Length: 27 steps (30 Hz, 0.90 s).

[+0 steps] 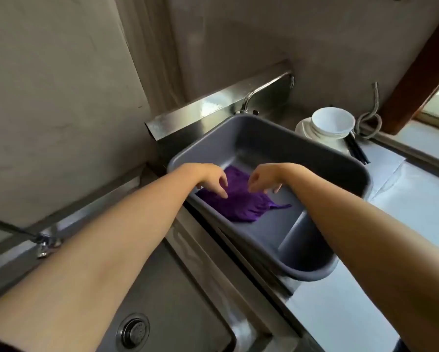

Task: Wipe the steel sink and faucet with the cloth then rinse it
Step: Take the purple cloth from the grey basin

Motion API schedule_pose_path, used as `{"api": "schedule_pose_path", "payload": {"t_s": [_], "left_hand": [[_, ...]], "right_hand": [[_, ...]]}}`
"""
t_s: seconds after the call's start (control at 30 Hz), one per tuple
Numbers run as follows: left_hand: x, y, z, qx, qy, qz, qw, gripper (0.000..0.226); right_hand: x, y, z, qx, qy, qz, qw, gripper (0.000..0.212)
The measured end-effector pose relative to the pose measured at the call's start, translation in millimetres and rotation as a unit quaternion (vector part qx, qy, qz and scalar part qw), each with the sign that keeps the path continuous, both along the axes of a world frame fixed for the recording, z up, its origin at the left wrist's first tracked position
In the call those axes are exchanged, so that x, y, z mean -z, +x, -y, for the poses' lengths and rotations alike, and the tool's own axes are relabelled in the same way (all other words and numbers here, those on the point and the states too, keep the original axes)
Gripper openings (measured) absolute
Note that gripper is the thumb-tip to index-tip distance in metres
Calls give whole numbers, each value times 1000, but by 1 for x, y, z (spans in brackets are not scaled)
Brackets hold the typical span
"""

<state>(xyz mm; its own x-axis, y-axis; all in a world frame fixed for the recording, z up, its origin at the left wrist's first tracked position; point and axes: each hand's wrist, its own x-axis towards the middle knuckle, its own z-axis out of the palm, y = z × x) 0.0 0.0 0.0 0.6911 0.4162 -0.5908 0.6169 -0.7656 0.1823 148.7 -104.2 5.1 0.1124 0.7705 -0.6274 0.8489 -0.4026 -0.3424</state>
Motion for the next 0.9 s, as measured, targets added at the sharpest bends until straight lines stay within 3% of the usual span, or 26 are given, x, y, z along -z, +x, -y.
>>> {"api": "schedule_pose_path", "payload": {"t_s": [0.13,0.27,0.47,0.63,0.7,0.83,0.9], "left_hand": [[18,3,-1,11,9,23,1000,63],[36,12,-4,44,32,-3,999,71],[41,16,-10,32,24,2,999,81],[37,15,-4,34,29,11,999,76],[32,16,-1,19,23,23,999,67],[20,19,7,-22,20,88,996,15],[8,20,11,-29,34,120,992,9]], "right_hand": [[28,-9,-7,-43,74,69,994,44],[61,-13,-6,-1,127,126,984,61],[75,-22,-5,40,186,135,972,33],[60,-18,-7,68,181,80,978,28],[45,-12,-8,75,180,47,980,29],[17,-2,-5,44,172,38,983,28],[5,6,-1,41,183,36,982,27]]}}
